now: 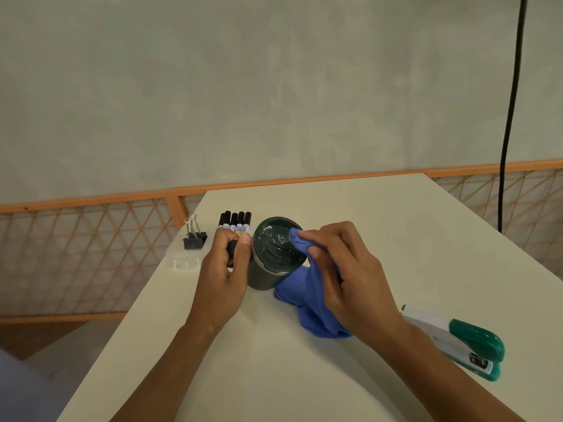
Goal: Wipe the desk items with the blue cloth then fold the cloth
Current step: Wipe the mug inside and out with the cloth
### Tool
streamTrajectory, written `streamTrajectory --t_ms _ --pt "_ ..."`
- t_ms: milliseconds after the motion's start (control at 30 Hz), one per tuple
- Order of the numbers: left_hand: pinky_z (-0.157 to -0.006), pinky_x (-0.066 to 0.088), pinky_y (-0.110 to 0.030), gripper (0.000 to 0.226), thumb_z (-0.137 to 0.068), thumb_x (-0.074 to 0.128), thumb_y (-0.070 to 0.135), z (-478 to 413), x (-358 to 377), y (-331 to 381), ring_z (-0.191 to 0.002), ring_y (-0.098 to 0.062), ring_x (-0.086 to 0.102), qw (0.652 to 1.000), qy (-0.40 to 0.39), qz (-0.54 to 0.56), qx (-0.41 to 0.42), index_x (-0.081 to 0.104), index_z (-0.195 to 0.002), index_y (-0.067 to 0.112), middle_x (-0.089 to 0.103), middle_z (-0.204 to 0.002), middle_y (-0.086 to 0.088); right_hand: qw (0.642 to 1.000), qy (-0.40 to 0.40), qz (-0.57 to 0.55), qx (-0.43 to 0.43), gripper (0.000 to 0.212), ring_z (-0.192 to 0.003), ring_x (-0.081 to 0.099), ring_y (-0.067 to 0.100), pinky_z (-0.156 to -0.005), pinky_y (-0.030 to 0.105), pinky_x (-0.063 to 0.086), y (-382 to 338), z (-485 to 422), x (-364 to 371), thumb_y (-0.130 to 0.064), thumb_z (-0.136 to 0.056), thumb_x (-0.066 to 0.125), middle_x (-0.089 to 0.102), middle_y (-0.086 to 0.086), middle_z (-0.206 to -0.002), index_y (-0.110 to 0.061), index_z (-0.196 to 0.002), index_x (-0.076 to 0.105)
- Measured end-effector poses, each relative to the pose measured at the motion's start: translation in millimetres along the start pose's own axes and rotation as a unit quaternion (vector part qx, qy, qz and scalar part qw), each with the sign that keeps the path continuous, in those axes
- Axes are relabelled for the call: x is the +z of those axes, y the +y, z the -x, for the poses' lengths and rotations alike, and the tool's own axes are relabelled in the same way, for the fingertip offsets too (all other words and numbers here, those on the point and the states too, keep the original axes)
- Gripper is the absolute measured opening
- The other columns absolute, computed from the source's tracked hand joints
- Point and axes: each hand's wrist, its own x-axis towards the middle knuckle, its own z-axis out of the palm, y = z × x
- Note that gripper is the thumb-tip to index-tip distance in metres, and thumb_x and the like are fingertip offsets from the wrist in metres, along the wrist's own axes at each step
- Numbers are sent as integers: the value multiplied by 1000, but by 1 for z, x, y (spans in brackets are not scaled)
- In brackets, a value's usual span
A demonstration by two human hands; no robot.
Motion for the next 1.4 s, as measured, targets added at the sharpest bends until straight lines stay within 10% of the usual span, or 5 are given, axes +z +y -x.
streamTrajectory --t_ms 333,667,1033,1167,1400 --pt "-64 43 -11 35 -113 48 42 1 0 6 -71 -8 54 999 -13 -23 31 51 -94 13 58 -79 10 977 -73 124 -158 35 -109 61 25 -85 31 54 3 5 4 -8 -104 61 56 3 -130 -12 -138 69" --pt "-63 39 -13 34 -111 48 34 2 1 9 -66 -12 47 995 -49 -36 80 52 -85 12 50 -72 7 971 -33 181 -150 37 -106 60 27 -87 33 51 -1 2 7 -14 -102 66 61 8 -128 -10 -139 67" --pt "-68 43 -11 31 -108 46 44 0 -4 4 -79 -14 56 993 -24 -76 83 52 -91 20 59 -83 7 995 -50 78 45 37 -102 60 14 -80 37 58 1 1 2 -37 -107 47 54 -3 -121 -20 -133 67" --pt "-67 42 -10 22 -110 48 36 0 -3 4 -76 -10 55 994 -17 -76 78 51 -91 25 57 -82 13 997 -31 71 7 29 -98 56 7 -85 16 45 0 5 7 -20 -108 61 54 -5 -126 -25 -137 60" --pt "-64 46 -22 33 -108 46 46 0 -3 3 -74 -22 54 995 -28 -65 77 53 -91 18 57 -80 4 983 -29 147 -108 33 -107 62 26 -86 35 56 -5 6 18 -23 -112 54 60 11 -129 -7 -139 65"
